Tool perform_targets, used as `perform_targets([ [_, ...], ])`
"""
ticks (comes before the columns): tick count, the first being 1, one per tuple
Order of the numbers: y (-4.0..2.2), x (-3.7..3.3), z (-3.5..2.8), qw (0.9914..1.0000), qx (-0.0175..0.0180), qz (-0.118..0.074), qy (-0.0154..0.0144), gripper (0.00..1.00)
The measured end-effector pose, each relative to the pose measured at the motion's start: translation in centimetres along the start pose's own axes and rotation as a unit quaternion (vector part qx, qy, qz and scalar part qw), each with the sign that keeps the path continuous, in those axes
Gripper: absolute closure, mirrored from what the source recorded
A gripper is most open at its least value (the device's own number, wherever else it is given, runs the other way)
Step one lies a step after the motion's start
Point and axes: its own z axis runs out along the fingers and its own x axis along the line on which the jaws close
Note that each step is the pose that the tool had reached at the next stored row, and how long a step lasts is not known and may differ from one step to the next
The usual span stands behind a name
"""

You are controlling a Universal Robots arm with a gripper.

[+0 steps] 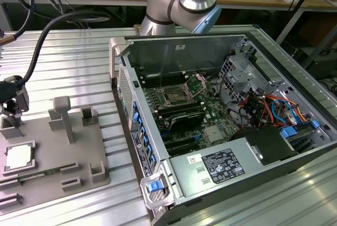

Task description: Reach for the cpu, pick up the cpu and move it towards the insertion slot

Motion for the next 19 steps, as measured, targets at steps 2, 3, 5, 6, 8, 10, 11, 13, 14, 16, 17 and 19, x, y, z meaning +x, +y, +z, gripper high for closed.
perform_targets([
  [2, 0.0, 0.0, 0.0, 1.0, 0.0, 0.0, 0.0, 0.22],
  [3, 0.0, 0.0, 0.01, 1.0, 0.0, 0.0, 0.0, 0.22],
  [5, 0.0, 0.0, 0.02, 1.0, 0.0, 0.0, -0.0001, 0.22],
  [6, 0.0, 0.0, 0.06, 1.0, 0.0, 0.0, -0.0002, 0.23],
  [8, -0.02, 0.0, 0.39, 1.0, 0.0, 0.0, -0.0003, 0.3],
  [10, -0.03, 0.0, 0.82, 1.0, 0.0, 0.0, -0.0004, 0.3],
  [11, -0.04, 0.0, 1.09, 1.0, 0.0, 0.0, -0.0003, 0.3],
  [13, -0.07, 0.0, 1.77, 1.0, 0.0, 0.0, -0.0003, 0.32],
  [14, -0.08, 0.0, 2.01, 1.0, 0.0, 0.0, -0.0003, 0.39],
  [16, -0.09, 0.0, 2.44, 1.0, 0.0, 0.0, -0.0003, 0.39],
  [17, -0.1, 0.0, 2.63, 1.0, 0.0, 0.0, -0.0003, 0.39],
  [19, -0.11, 0.0, 3.02, 1.0, 0.0, 0.0, -0.0004, 0.39],
])
